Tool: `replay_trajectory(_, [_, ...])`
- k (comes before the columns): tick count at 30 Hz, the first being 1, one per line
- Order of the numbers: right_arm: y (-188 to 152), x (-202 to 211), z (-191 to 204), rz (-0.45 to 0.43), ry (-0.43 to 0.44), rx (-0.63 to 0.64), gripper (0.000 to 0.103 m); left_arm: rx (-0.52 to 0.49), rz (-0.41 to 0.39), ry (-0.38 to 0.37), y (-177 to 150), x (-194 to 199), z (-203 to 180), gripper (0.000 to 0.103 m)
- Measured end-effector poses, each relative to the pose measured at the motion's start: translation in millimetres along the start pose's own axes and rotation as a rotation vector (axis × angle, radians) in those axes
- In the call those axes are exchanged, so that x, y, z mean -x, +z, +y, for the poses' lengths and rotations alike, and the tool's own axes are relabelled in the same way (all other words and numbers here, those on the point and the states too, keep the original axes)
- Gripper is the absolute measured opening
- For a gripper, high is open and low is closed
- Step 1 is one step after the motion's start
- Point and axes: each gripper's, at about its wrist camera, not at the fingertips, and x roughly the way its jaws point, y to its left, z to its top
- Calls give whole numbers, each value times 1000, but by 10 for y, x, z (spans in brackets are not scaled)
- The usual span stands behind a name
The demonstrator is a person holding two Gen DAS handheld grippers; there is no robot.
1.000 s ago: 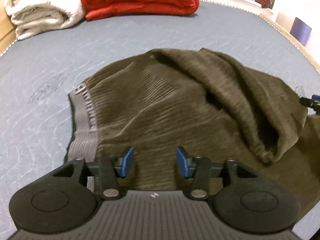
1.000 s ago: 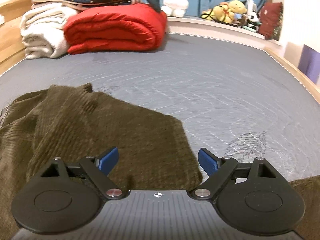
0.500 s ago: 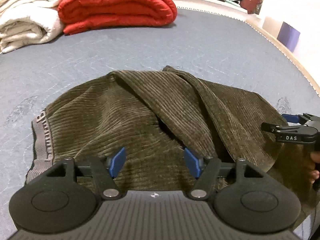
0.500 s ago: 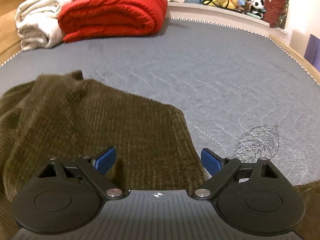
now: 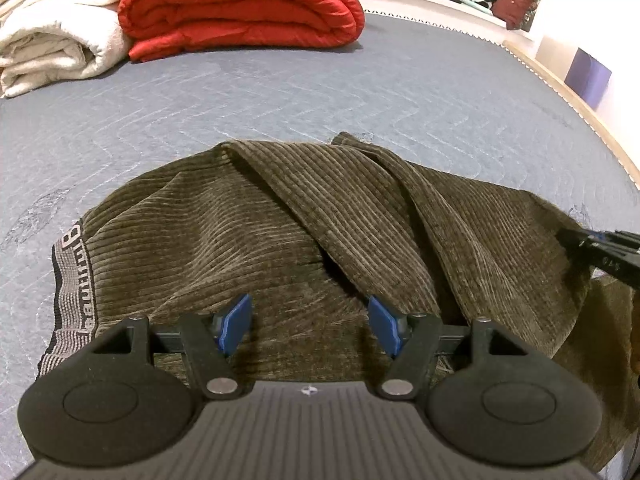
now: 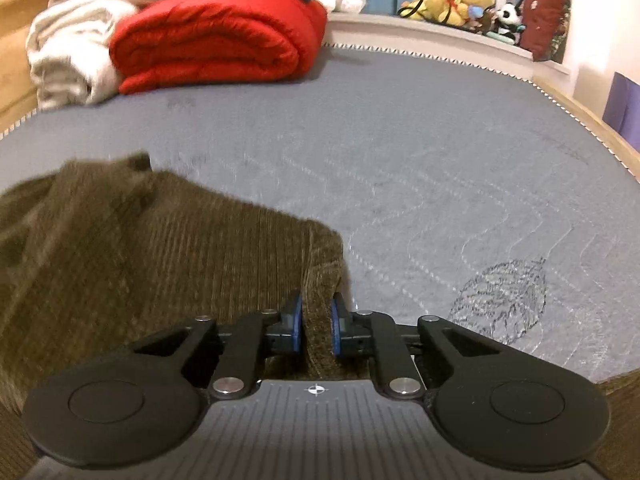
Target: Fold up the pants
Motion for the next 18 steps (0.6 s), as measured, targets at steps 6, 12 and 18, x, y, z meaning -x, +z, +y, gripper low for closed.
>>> replay_trajectory(6, [54, 183, 135, -38, 65, 62, 14, 10, 0, 13, -9, 31, 79, 72])
replay_trajectory(12, [22, 186, 273, -29, 60, 162, 14, 20, 6, 21, -17, 33, 131, 74])
replay_trajectory(18, [-27, 70, 297, 14, 23, 192, 33, 16, 13, 24, -26, 21, 126, 78])
